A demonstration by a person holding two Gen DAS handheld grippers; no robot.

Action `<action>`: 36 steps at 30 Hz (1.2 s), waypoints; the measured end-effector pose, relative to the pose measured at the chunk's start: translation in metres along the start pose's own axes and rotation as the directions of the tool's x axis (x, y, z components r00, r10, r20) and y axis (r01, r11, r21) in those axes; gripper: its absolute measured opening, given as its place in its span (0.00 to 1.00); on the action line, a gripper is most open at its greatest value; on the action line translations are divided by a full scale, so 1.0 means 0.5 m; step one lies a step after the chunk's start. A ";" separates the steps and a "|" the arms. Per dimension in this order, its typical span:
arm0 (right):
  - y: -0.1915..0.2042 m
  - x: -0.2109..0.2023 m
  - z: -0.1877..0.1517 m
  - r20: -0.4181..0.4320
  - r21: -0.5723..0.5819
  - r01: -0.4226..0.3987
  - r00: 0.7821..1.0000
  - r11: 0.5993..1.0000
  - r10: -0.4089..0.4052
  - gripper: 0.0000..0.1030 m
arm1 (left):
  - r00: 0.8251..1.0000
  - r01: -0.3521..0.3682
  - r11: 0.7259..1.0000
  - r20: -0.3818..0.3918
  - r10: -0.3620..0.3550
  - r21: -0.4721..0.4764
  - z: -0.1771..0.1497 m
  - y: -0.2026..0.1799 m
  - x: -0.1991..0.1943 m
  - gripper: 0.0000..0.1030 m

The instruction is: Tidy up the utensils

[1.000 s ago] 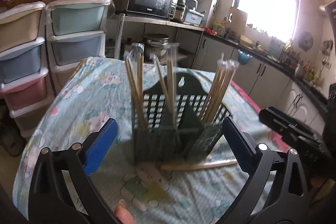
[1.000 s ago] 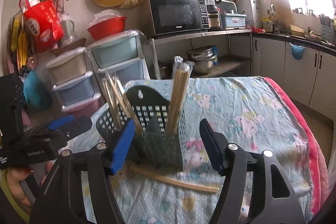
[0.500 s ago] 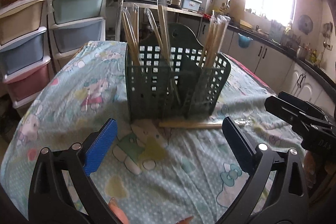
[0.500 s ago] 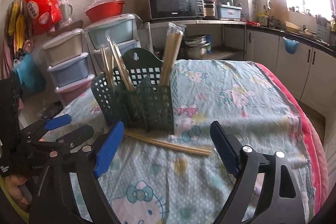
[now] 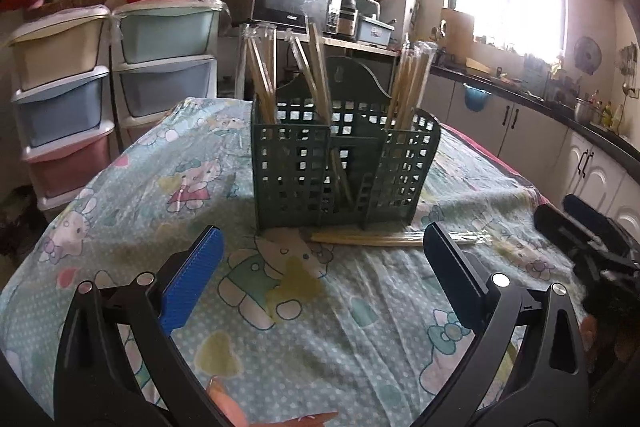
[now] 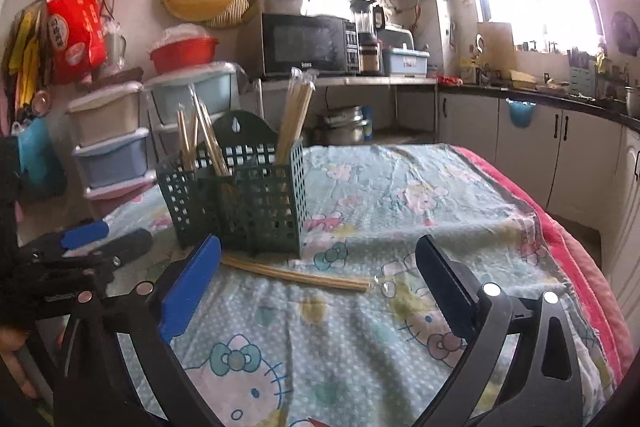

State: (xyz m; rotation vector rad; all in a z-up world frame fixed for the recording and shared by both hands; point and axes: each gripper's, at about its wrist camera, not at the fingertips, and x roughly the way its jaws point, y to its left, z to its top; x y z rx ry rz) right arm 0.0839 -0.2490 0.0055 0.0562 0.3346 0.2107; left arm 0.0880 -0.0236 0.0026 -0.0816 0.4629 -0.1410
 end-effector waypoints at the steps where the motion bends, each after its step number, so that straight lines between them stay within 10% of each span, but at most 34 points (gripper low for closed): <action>1: -0.001 -0.003 0.001 0.010 0.003 -0.002 1.000 1.000 0.002 0.92 | 1.000 -0.006 1.000 0.001 0.006 -0.003 -0.001 0.001 0.000 0.90; 36: 0.001 -0.012 -0.001 0.026 0.001 -0.001 1.000 1.000 0.001 0.93 | 1.000 0.002 1.000 0.028 -0.002 -0.008 -0.002 0.001 -0.015 0.90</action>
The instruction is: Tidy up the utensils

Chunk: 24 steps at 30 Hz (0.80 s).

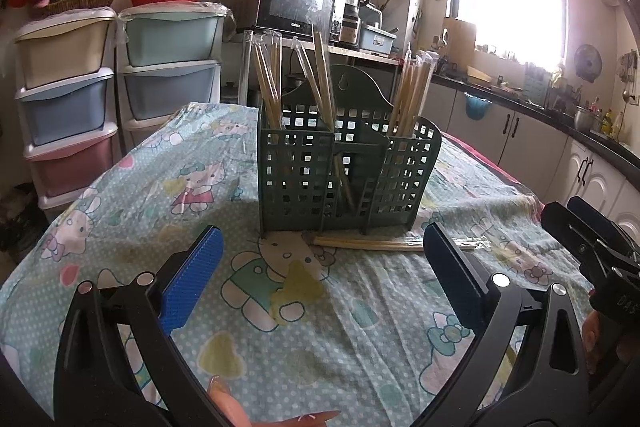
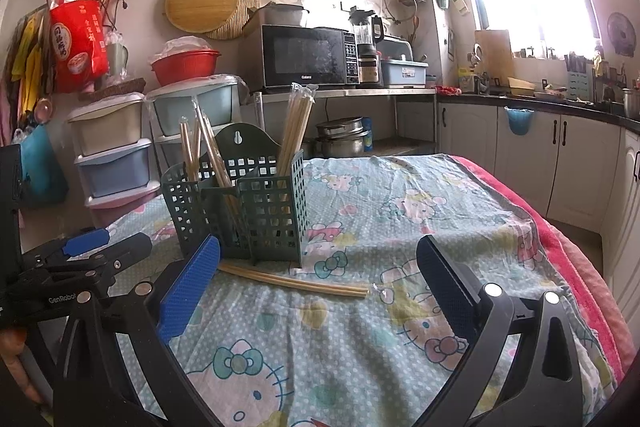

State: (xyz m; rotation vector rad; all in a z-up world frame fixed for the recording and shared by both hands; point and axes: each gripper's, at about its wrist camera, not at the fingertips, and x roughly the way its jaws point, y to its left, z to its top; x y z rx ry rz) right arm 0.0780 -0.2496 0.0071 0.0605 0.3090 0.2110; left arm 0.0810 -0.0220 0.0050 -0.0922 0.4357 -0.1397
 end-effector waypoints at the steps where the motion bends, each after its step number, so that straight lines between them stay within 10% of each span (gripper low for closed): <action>1: 0.000 -0.001 0.000 -0.001 0.000 0.001 1.000 1.000 -0.001 0.93 | 1.000 0.000 1.000 0.002 0.000 0.000 0.000 -0.001 -0.001 0.90; 24: 0.000 0.000 -0.001 0.000 0.001 0.001 1.000 1.000 -0.001 0.93 | 1.000 0.000 1.000 0.004 0.000 0.000 0.000 0.001 -0.001 0.90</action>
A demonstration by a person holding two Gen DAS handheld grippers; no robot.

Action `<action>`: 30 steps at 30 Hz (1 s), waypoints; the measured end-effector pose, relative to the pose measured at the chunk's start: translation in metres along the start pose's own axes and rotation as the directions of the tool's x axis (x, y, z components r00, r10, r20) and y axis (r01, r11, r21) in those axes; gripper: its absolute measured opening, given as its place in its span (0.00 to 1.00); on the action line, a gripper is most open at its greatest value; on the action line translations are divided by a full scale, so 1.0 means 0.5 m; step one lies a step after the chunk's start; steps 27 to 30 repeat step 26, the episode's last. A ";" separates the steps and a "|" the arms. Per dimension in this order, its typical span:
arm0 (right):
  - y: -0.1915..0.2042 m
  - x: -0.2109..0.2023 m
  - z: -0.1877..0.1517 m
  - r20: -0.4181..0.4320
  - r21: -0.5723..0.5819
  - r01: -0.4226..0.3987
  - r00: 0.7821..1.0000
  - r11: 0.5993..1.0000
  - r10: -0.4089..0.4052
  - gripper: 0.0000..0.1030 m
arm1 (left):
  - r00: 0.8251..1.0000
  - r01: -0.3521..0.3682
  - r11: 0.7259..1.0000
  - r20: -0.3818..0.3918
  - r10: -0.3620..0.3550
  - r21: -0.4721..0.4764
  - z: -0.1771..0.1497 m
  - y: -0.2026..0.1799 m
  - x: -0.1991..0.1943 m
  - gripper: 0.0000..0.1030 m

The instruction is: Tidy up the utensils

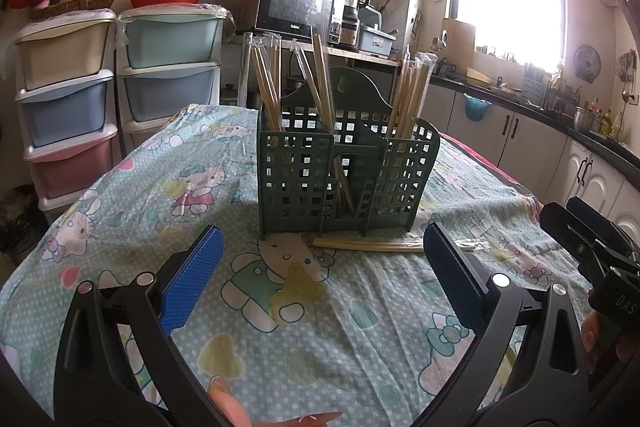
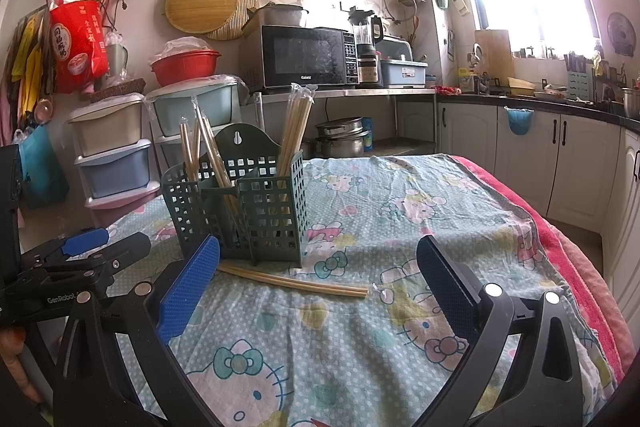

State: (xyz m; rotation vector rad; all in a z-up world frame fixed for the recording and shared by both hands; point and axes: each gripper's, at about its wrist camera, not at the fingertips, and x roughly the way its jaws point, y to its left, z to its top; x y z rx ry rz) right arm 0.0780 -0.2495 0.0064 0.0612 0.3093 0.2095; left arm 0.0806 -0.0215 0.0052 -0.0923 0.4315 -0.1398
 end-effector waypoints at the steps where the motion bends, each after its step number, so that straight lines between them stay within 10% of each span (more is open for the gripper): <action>1: 0.000 0.000 0.000 -0.001 0.000 0.000 1.000 1.000 0.000 0.93 | 1.000 0.003 1.000 0.000 -0.003 -0.001 0.000 0.000 0.000 0.90; 20: -0.007 -0.003 0.005 -0.006 0.015 0.003 1.000 1.000 -0.003 0.93 | 0.998 -0.054 0.997 -0.013 0.054 -0.049 0.004 0.015 0.009 0.90; 30: -0.082 0.047 0.041 -0.149 0.060 0.103 0.985 0.993 -0.093 0.93 | 0.979 -0.181 0.981 -0.104 0.173 -0.066 0.048 0.105 0.030 0.90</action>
